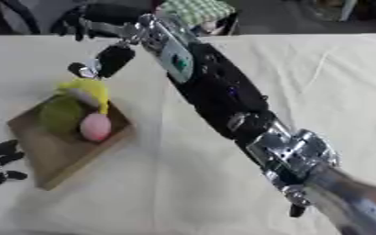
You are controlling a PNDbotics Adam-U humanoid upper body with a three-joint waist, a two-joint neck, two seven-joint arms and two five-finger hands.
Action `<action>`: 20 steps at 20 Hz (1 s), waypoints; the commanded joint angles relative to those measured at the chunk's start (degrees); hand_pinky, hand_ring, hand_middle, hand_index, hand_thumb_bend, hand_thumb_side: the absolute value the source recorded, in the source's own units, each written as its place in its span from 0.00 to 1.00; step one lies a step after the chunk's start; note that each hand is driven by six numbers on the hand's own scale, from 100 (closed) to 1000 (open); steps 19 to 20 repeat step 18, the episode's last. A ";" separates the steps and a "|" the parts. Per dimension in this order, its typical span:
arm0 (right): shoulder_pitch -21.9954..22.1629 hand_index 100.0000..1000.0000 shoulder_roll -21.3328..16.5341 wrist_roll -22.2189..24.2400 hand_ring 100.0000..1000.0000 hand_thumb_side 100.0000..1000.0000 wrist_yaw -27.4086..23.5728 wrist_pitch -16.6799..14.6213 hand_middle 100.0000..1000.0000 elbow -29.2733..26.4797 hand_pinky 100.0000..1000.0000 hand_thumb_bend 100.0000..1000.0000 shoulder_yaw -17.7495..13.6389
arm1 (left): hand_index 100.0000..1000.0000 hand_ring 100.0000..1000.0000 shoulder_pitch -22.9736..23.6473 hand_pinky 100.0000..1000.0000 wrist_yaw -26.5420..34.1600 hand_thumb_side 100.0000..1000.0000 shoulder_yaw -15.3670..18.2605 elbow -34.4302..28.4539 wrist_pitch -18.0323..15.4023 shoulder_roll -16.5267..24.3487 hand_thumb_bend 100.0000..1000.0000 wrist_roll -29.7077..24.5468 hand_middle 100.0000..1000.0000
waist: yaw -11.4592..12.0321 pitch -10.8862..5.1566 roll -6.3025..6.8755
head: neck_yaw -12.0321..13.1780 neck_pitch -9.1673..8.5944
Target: Pick up objects on the table and place them in the box.
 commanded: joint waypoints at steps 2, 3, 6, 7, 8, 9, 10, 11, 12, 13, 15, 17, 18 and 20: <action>1.56 0.89 -4.96 -3.12 0.69 0.30 -6.11 3.31 0.74 -7.84 0.63 0.06 -2.02 | 0.69 0.80 -0.19 0.55 0.18 0.70 1.17 -1.43 -0.21 1.32 0.00 0.91 0.83 | -1.67 -1.06 0.11 | 2.29 -0.40; 2.45 0.89 -5.80 -3.79 0.69 0.30 -7.31 4.16 0.74 -9.46 0.63 0.06 -2.45 | 0.69 0.80 -0.12 0.55 0.16 0.70 1.34 -1.48 -0.20 1.47 0.00 1.08 0.83 | -2.23 -1.12 0.07 | 2.76 -0.27; 5.86 0.88 -8.47 -7.37 0.67 0.26 -10.85 6.89 0.70 -14.65 0.61 0.03 -4.51 | 0.69 0.80 0.07 0.56 0.09 0.70 1.97 -1.64 -0.24 1.80 0.00 1.74 0.83 | -4.19 -1.30 -0.21 | 4.09 -0.02; 7.09 0.88 -9.35 -8.56 0.67 0.26 -11.91 7.66 0.70 -16.42 0.61 0.02 -5.08 | 0.69 0.80 0.14 0.56 0.06 0.70 2.17 -1.71 -0.26 1.91 0.00 1.94 0.83 | -4.73 -1.36 -0.28 | 4.51 0.11; 8.22 0.88 -10.11 -9.57 0.67 0.30 -12.80 8.41 0.70 -17.96 0.61 0.00 -5.64 | 0.69 0.80 0.18 0.56 0.04 0.70 2.33 -1.79 -0.31 2.00 0.00 2.13 0.83 | -5.22 -1.41 -0.36 | 4.87 0.26; 9.87 0.87 -11.04 -10.88 0.67 0.25 -13.83 9.10 0.68 -19.77 0.61 0.01 -6.49 | 0.69 0.80 0.22 0.56 -0.03 0.70 2.53 -1.83 -0.33 2.16 0.00 2.34 0.83 | -5.79 -1.47 -0.45 | 5.31 0.39; 11.79 0.87 -11.91 -12.19 0.67 0.25 -15.10 9.80 0.68 -21.68 0.61 0.00 -7.40 | 0.69 0.80 0.24 0.56 -0.10 0.70 2.72 -1.90 -0.33 2.28 0.00 2.54 0.83 | -6.34 -1.53 -0.51 | 5.70 0.48; 13.66 0.87 -12.54 -13.36 0.67 0.25 -16.35 10.46 0.67 -23.38 0.60 0.00 -8.34 | 0.69 0.80 0.25 0.56 -0.15 0.70 2.88 -1.98 -0.35 2.37 0.00 2.72 0.83 | -6.80 -1.57 -0.56 | 6.06 0.60; 15.68 0.86 -12.93 -14.61 0.66 0.25 -17.46 11.12 0.67 -24.92 0.60 0.00 -9.44 | 0.69 0.80 0.25 0.56 -0.18 0.70 3.04 -2.10 -0.38 2.44 0.00 2.89 0.83 | -7.22 -1.62 -0.60 | 6.43 0.78; 17.88 0.86 -12.99 -16.02 0.66 0.24 -18.31 11.84 0.66 -26.27 0.59 0.00 -10.71 | 0.69 0.80 0.28 0.56 -0.21 0.70 3.22 -2.22 -0.41 2.48 0.00 3.06 0.83 | -7.62 -1.66 -0.63 | 6.85 0.95; 22.14 0.85 -12.46 -18.84 0.66 0.24 -19.43 13.34 0.65 -28.40 0.59 0.00 -12.97 | 0.69 0.80 0.46 0.56 -0.21 0.70 3.57 -2.47 -0.45 2.51 0.00 3.44 0.83 | -8.39 -1.73 -0.62 | 7.93 1.28; 26.75 0.84 -11.47 -21.17 0.66 0.26 -20.63 14.27 0.65 -29.95 0.59 0.00 -14.87 | 0.69 0.80 0.76 0.56 -0.25 0.70 3.93 -2.76 -0.49 2.66 0.00 3.81 0.83 | -9.32 -1.83 -0.62 | 9.14 1.69; 28.81 0.84 -11.15 -21.97 0.66 0.27 -21.30 14.38 0.65 -30.66 0.59 0.00 -15.61 | 0.69 0.80 0.86 0.56 -0.29 0.70 4.07 -2.91 -0.51 2.74 0.00 3.96 0.83 | -9.70 -1.89 -0.67 | 9.54 1.81; 28.81 0.84 -11.15 -21.97 0.66 0.27 -21.30 14.38 0.65 -30.66 0.59 0.00 -15.61 | 0.69 0.80 0.86 0.56 -0.29 0.70 4.07 -2.91 -0.51 2.74 0.00 3.96 0.83 | -9.70 -1.89 -0.67 | 9.54 1.81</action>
